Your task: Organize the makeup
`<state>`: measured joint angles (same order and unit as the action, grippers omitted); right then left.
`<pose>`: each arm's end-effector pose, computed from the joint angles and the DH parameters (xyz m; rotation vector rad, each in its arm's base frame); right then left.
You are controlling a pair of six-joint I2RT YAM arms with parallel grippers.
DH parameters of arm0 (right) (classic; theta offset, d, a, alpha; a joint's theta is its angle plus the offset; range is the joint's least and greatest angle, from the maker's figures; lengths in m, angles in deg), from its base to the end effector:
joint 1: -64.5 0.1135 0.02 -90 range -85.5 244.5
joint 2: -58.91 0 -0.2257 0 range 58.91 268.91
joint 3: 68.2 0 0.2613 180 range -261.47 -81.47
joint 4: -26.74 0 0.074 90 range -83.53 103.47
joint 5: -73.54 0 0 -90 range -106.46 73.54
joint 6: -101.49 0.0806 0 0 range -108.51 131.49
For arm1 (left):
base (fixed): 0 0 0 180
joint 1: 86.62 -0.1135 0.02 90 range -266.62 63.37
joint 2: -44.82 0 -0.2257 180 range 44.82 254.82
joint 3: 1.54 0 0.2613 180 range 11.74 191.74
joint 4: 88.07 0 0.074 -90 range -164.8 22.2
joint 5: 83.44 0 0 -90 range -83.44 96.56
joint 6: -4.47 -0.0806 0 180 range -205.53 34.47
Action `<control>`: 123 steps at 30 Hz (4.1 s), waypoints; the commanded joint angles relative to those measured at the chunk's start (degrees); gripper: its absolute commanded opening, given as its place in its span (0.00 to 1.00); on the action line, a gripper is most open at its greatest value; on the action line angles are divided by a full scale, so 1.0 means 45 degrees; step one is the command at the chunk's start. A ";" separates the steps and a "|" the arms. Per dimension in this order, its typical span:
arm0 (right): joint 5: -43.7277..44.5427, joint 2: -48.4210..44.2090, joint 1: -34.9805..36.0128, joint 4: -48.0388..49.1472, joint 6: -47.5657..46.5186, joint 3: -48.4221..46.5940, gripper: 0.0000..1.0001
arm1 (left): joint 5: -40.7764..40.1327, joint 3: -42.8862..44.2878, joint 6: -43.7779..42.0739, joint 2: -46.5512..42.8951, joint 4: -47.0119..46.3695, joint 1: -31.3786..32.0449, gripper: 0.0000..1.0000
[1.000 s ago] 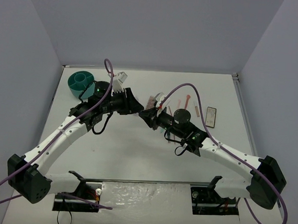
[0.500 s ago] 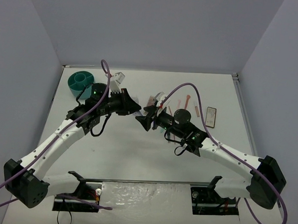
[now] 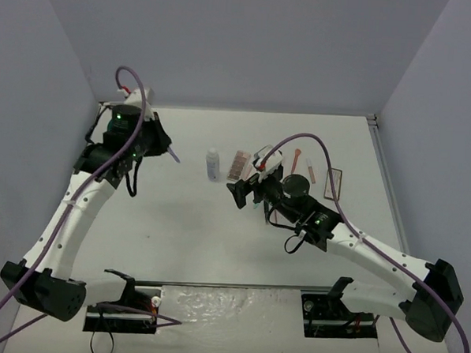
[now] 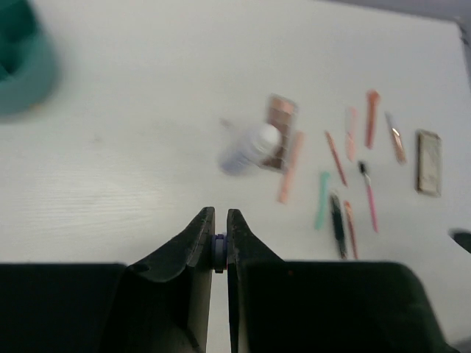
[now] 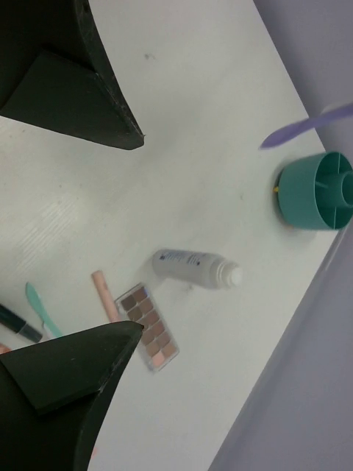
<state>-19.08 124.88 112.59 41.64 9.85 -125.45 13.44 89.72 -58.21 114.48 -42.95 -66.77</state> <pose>0.2244 0.2555 0.2967 -0.6656 1.3454 0.6908 0.3031 -0.1197 0.3599 -0.0526 2.0365 -0.6459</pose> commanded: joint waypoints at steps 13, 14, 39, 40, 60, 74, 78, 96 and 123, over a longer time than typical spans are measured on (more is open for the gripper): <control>0.4502 -0.2570 0.0035 -0.1199 0.0811 0.0745 1.00 | -0.2084 0.6897 -0.4801 0.6910 -0.0825 -0.6572 0.00; 0.4476 -0.2510 0.0035 -0.1216 0.0828 0.0719 1.00 | -0.1972 0.7476 -0.4863 0.7489 -0.0722 -0.6728 0.00; 0.3678 -0.1905 0.0035 -0.0948 0.0696 0.0926 1.00 | -0.0679 1.0311 -0.5389 1.1622 -0.1554 -0.7224 0.00; 0.3669 -0.1923 0.0035 -0.0945 0.0696 0.0930 1.00 | -0.0646 1.0456 -0.5386 1.1835 -0.1469 -0.7224 0.00; 0.4272 -0.1518 0.0035 -0.1431 0.0824 0.0719 1.00 | -0.0766 1.1166 -0.4988 1.2086 -0.0924 -0.7224 0.42; 0.7172 -0.0934 -0.0949 -0.3963 0.3178 0.0224 0.98 | 0.0371 0.7596 -0.1636 0.4583 -0.0533 -0.6956 0.89; 0.5310 -0.0347 -0.2294 -0.4033 0.4261 0.0244 0.92 | 0.0913 0.5038 -0.1308 0.2079 -0.0689 -0.6143 0.97; 0.4381 0.7248 -0.4954 -0.3813 0.5331 -0.3978 0.64 | 0.1126 -0.3600 -0.2623 -0.3099 -0.0370 -0.3080 0.97; 0.4612 1.1875 -0.6007 -0.3747 0.6302 -0.6747 0.27 | 0.0614 -0.4654 -0.2452 -0.3722 -0.0385 -0.2739 0.97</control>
<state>0.63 177.87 85.89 24.36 36.09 -155.93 16.64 68.07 -68.87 97.74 -41.96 -79.36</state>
